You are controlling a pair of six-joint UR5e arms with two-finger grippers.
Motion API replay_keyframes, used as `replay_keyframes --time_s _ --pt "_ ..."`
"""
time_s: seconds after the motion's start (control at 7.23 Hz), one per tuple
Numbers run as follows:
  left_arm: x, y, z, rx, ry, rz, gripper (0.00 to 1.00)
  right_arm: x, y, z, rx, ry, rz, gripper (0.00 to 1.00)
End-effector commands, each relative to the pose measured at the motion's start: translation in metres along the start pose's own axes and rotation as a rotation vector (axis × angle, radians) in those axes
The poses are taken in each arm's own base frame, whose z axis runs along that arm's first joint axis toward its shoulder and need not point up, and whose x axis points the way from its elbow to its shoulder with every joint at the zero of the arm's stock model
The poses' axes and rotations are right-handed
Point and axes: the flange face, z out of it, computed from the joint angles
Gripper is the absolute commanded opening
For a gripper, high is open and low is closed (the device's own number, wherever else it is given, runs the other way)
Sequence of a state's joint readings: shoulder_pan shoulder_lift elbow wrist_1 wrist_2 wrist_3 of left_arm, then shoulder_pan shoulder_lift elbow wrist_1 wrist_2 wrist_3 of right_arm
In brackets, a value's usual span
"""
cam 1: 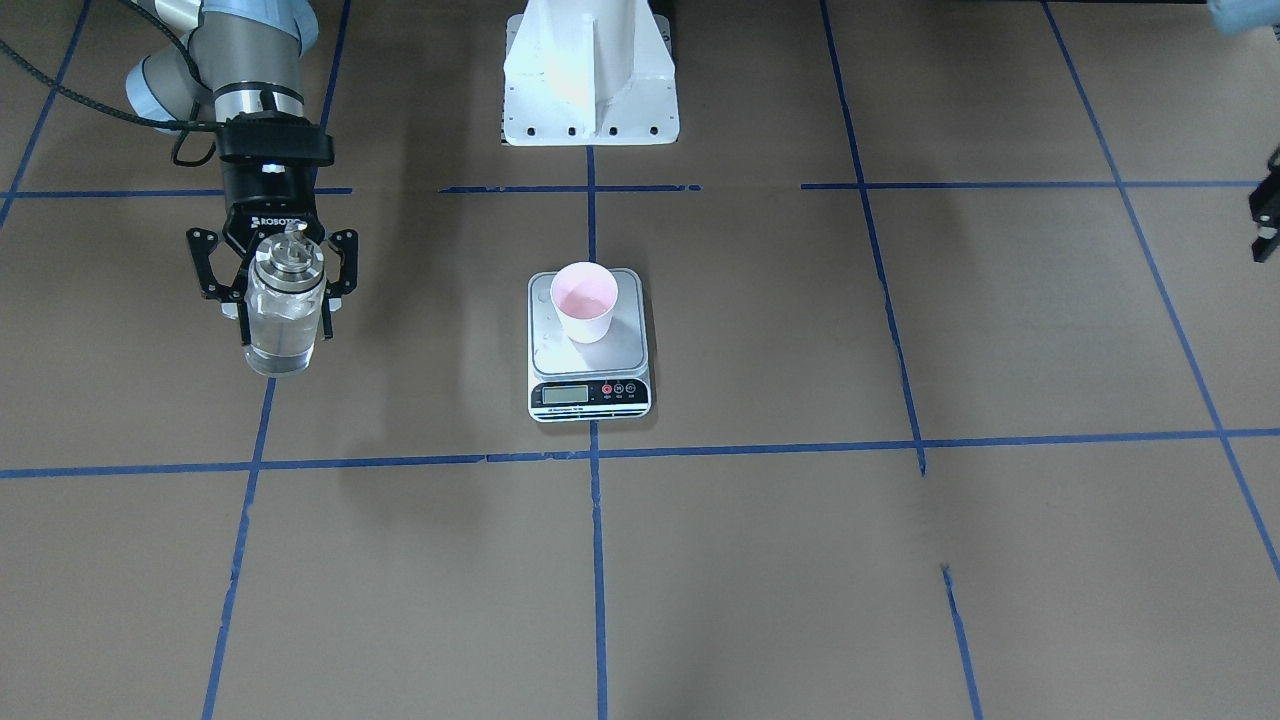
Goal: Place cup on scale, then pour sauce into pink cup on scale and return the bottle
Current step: 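Lift the glass bottle with the right gripper, then carry the bottle toward the pink cup and tilt its spout over it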
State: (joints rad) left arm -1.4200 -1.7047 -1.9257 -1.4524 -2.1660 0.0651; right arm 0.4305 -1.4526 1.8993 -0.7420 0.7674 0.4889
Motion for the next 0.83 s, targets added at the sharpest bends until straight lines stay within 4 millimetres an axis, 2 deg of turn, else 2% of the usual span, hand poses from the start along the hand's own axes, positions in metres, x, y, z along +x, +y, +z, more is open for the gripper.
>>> replay_keyframes --time_s 0.0,0.14,0.41,0.55,0.69 --pt "-0.081 0.04 0.066 -0.002 0.025 0.105 1.0 -0.001 0.0 -0.002 0.024 0.061 -0.141 0.0" --pt "-0.088 0.052 0.08 -0.021 0.046 0.089 1.0 -0.003 -0.002 -0.005 0.035 0.082 -0.213 0.0" --pt "-0.091 0.06 0.087 -0.038 0.045 0.078 1.0 -0.023 0.01 -0.014 0.032 0.11 -0.329 0.0" --pt "-0.091 0.061 0.087 -0.044 0.05 0.073 1.0 -0.066 -0.016 -0.018 0.053 0.134 -0.34 0.0" --pt "-0.092 0.062 0.088 -0.047 0.05 0.071 1.0 -0.091 -0.018 -0.014 0.046 0.177 -0.391 0.0"
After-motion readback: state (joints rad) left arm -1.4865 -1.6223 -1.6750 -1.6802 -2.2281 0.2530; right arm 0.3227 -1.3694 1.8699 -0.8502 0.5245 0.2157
